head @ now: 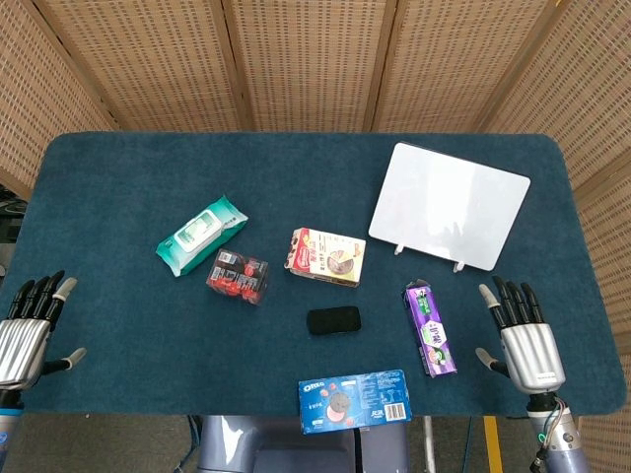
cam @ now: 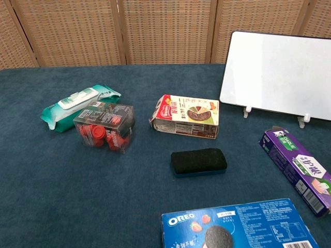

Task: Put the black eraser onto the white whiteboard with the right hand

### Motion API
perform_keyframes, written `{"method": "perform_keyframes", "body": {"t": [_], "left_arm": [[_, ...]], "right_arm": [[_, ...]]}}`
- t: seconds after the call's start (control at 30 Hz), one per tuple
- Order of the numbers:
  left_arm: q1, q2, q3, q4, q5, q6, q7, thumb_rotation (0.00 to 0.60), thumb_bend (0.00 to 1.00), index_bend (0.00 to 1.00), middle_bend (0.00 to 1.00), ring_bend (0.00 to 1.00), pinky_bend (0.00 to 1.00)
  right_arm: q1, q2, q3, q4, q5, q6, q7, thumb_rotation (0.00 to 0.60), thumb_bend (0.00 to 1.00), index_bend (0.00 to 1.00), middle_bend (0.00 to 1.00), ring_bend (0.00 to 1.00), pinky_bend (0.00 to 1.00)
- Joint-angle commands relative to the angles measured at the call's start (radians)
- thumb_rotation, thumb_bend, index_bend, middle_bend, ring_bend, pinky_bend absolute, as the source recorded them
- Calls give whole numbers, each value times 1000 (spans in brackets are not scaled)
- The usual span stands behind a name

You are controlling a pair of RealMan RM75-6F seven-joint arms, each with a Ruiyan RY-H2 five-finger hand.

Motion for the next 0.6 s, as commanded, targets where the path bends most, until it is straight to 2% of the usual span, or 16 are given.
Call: {"method": "perform_keyframes", "body": {"t": [0.03,0.13,0.33,0.6], "left_arm": [[2,3,1,-3,4,4,-3,600,137,0,0,0,0],[4,5,5,-8,12,8,-4,600,137,0,0,0,0],[2,5,10,-10,18,3,-5,600,137,0,0,0,0],[2,8,9,-10,17,1,-16,600,137,0,0,0,0]], "right_arm": [[7,5,2,-39,-3,-13,-37,600,55,0,0,0,0],[19,18,7,-95,-2,-34,-77,600,56,6,0,0,0],[57,42,46,-242,73,-113,-195,600,58,54,0,0,0],[111,20,74,-383,144,-192,-378,600,105,165,0,0,0]]}}
